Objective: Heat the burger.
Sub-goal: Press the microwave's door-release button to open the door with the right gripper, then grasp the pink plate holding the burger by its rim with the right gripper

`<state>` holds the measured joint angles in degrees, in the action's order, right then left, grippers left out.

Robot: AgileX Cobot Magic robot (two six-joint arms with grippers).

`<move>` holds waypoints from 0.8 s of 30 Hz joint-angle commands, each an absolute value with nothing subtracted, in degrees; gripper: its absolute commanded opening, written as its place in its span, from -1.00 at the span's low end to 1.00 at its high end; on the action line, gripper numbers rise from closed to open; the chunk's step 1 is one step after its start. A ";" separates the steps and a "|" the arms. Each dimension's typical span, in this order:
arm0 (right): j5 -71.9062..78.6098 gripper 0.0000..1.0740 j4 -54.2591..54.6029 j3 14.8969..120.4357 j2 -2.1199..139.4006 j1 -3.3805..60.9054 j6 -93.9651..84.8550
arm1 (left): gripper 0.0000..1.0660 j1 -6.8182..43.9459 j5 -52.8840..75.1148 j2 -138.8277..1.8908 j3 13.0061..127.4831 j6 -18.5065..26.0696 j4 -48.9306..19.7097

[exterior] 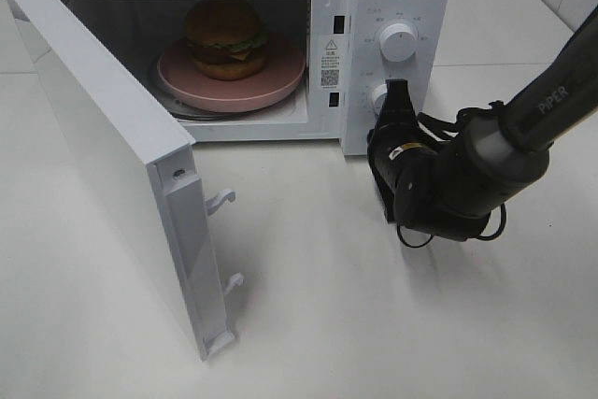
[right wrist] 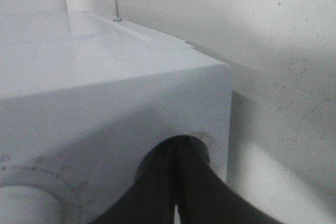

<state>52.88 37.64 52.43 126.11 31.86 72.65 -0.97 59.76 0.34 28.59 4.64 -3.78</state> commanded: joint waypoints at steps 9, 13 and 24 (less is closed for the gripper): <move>53.17 -1.00 32.14 48.82 122.27 30.25 75.69 | 0.88 -0.92 59.53 1.32 28.53 4.53 -4.07; 52.20 -1.00 29.45 46.41 120.89 30.25 76.72 | 0.88 -0.92 59.53 1.32 28.53 4.53 -4.07; 47.61 -1.00 25.15 40.62 115.79 30.25 76.95 | 0.88 -0.92 59.53 1.32 28.53 4.53 -4.07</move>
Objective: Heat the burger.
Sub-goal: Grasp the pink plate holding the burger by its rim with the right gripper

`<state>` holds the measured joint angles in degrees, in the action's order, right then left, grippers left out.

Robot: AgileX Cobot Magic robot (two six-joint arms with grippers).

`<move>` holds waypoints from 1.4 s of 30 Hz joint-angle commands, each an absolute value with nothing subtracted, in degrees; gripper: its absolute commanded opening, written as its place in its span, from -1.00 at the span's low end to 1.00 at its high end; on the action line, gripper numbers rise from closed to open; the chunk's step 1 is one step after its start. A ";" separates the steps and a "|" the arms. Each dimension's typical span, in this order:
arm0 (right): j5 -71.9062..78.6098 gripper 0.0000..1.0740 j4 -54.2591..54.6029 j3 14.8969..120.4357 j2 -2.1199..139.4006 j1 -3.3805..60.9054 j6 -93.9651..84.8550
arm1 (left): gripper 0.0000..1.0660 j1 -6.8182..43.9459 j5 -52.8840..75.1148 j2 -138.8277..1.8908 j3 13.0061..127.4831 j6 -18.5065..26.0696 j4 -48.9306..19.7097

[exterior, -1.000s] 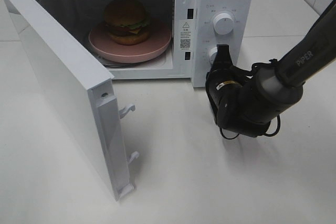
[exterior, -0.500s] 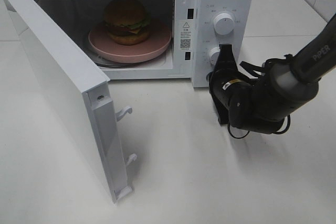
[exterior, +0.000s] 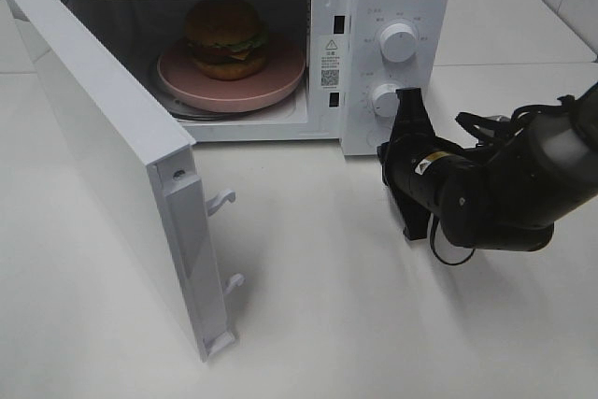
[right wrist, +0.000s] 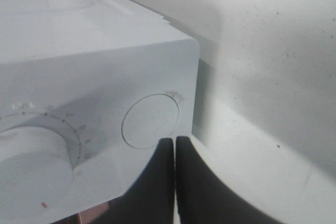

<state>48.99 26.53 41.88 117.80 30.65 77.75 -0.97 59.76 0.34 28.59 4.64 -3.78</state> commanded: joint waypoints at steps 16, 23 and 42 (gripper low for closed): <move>35.12 -0.99 24.87 36.55 104.05 30.25 61.82 | 0.88 -0.92 59.53 1.32 28.53 4.53 -4.07; 27.10 -0.97 24.87 36.61 97.35 30.25 47.73 | 0.88 -0.92 59.53 1.32 28.53 4.53 -4.07; 4.13 -0.93 25.50 36.84 87.15 30.14 9.63 | 0.88 -0.92 59.53 1.32 28.53 4.53 -4.07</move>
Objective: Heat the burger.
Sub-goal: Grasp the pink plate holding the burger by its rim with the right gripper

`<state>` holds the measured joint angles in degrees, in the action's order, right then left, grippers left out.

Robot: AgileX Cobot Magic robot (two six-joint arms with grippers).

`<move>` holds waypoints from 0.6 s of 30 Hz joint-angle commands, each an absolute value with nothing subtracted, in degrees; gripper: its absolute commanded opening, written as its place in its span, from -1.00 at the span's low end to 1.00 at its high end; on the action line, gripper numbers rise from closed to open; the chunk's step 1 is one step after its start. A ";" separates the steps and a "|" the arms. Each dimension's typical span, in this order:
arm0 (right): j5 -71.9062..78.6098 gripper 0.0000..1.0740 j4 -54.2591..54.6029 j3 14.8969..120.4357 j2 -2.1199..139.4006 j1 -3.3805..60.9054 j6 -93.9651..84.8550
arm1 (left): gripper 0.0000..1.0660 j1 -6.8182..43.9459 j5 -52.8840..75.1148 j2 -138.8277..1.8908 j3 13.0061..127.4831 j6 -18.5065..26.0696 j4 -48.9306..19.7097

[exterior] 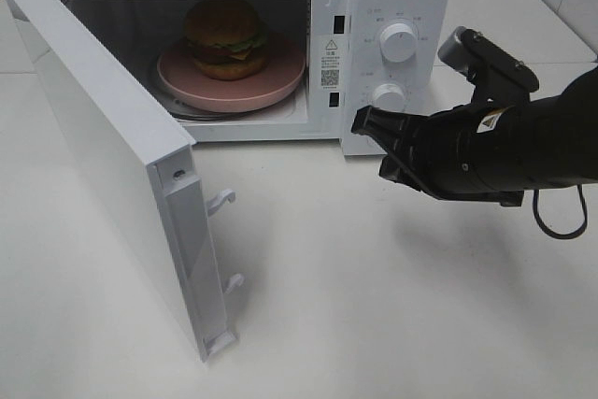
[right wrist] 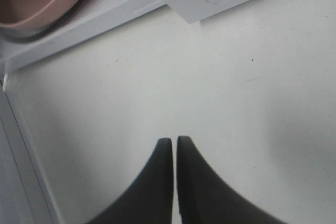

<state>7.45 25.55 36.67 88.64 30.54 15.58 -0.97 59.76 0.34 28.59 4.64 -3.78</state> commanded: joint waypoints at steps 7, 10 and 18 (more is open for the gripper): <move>-7.16 -0.90 23.66 40.16 86.69 30.14 -3.50 | 0.88 -0.92 59.53 1.32 28.53 4.53 -4.07; -11.29 -0.88 21.94 42.11 86.69 30.14 -7.51 | 0.88 -0.92 59.53 1.32 28.53 4.53 -4.07; -20.86 -0.84 10.43 48.13 86.69 30.14 -12.03 | 0.88 -0.92 59.53 1.32 28.53 4.53 -4.07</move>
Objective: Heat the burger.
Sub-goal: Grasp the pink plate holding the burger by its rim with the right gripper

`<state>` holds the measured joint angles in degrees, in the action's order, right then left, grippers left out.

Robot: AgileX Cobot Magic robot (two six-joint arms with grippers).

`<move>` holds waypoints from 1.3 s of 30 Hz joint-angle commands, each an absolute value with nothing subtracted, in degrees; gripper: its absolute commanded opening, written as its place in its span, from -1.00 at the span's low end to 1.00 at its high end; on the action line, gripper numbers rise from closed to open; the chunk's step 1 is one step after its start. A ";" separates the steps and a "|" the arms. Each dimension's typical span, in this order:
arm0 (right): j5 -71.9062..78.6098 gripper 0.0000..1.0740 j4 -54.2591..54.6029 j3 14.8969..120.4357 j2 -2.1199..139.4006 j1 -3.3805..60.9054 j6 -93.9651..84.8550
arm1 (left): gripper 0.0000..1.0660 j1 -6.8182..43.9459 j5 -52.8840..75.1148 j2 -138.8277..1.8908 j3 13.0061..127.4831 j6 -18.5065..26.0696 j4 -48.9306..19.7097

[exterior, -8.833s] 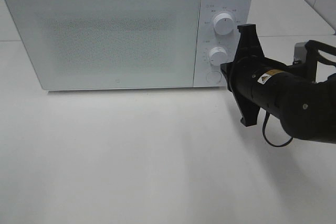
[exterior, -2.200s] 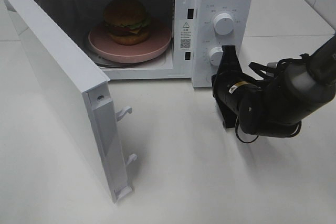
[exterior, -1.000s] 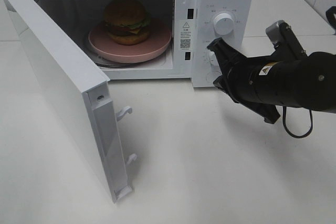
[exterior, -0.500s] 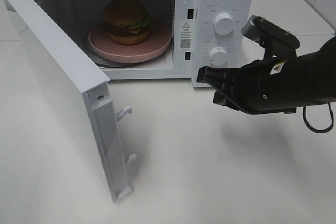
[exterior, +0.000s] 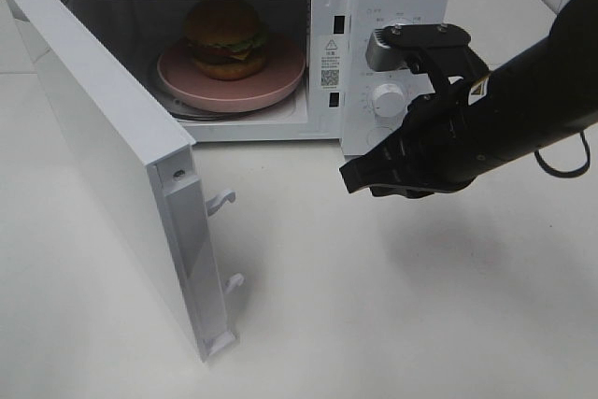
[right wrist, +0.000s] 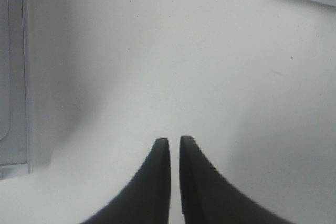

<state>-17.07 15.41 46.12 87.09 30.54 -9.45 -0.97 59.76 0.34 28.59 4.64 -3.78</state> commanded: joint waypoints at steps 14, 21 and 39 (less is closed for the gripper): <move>-29.16 -0.80 -4.76 56.49 86.69 30.14 -34.43 | 0.88 -0.92 59.53 1.32 28.53 4.53 -4.07; -29.22 -0.79 -10.31 56.67 86.69 30.14 -45.26 | 0.88 -0.92 59.53 1.32 28.53 4.53 -4.07; -28.71 -0.17 -12.43 56.67 86.69 30.31 -72.71 | 0.88 -0.92 59.53 1.32 28.53 4.53 -4.07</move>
